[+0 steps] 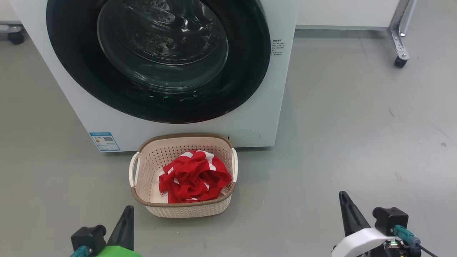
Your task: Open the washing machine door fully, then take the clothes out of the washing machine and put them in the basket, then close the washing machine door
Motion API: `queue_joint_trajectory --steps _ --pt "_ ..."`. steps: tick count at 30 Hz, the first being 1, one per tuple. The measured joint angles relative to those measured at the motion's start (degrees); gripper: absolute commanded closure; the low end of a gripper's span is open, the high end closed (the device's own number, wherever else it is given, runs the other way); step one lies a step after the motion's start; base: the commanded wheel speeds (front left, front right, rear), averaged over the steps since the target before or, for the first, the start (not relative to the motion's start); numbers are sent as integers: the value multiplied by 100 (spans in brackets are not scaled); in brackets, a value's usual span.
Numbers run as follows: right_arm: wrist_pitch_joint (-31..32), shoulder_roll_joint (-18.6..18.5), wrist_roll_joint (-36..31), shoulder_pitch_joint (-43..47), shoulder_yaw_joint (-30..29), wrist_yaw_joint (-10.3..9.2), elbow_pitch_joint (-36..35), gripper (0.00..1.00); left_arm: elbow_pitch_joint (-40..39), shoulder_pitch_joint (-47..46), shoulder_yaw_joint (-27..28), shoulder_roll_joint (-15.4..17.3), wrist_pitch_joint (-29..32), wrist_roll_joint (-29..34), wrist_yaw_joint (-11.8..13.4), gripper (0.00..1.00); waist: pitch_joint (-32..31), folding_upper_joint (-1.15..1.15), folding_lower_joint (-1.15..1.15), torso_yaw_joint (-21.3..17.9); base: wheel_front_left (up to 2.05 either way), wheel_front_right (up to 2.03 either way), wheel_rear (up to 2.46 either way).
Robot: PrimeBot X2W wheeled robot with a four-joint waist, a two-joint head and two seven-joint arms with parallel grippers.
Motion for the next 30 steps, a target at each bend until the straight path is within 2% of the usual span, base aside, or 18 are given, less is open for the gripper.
queue_joint_trajectory --steps 6,30 --pt "113 0 634 -9 -86 49 -43 100 23 -4 58 0 94 -520 -52 100 -2 0 0 0 0 0 0" --pt "606 -11 2442 -71 -505 194 -176 100 63 -142 448 -7 508 -2201 -202 100 -11 0 0 2 0 0 0"
